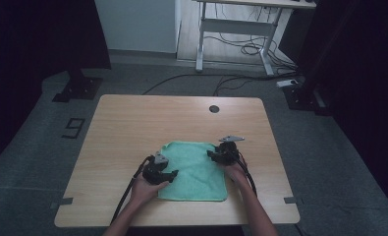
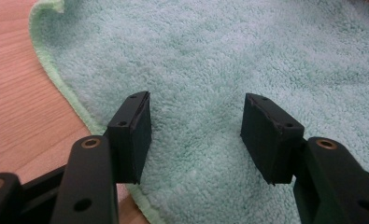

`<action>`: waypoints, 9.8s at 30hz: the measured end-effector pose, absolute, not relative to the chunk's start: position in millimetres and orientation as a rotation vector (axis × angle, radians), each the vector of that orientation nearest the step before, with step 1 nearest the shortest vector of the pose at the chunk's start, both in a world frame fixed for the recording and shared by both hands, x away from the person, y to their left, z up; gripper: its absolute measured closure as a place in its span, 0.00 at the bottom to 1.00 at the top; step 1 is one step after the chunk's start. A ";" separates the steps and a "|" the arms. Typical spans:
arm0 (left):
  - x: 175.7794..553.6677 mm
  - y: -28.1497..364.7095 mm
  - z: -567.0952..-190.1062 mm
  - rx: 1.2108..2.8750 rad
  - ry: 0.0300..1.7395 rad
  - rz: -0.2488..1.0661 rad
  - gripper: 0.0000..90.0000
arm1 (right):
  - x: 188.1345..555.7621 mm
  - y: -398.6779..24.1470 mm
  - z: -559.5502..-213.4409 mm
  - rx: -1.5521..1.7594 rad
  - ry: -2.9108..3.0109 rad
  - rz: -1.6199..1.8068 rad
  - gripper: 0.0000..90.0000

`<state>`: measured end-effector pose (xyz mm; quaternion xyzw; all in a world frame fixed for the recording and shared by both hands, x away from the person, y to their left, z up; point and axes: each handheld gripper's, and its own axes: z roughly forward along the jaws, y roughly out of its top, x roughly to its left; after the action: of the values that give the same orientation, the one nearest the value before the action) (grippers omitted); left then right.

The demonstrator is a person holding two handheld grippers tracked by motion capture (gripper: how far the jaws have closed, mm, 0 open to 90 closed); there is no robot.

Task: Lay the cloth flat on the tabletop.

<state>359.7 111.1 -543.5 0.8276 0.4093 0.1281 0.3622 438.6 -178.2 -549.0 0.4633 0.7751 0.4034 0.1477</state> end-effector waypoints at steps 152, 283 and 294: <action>425.6 127.9 -503.1 2.060 1.047 0.528 0.52 | 315.9 -102.1 -522.2 0.910 2.379 1.407 0.43; 454.2 151.8 -482.1 2.048 1.092 0.381 0.98 | 278.2 -28.2 -515.5 0.731 2.451 1.450 0.98; 451.5 152.8 -467.7 2.032 1.083 0.379 0.98 | 279.6 -23.2 -508.3 0.732 2.431 1.515 0.98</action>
<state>451.5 152.8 -467.7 0.8008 0.4267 0.1492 0.3930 279.6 -23.2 -508.3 0.2467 0.8188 0.5101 0.0924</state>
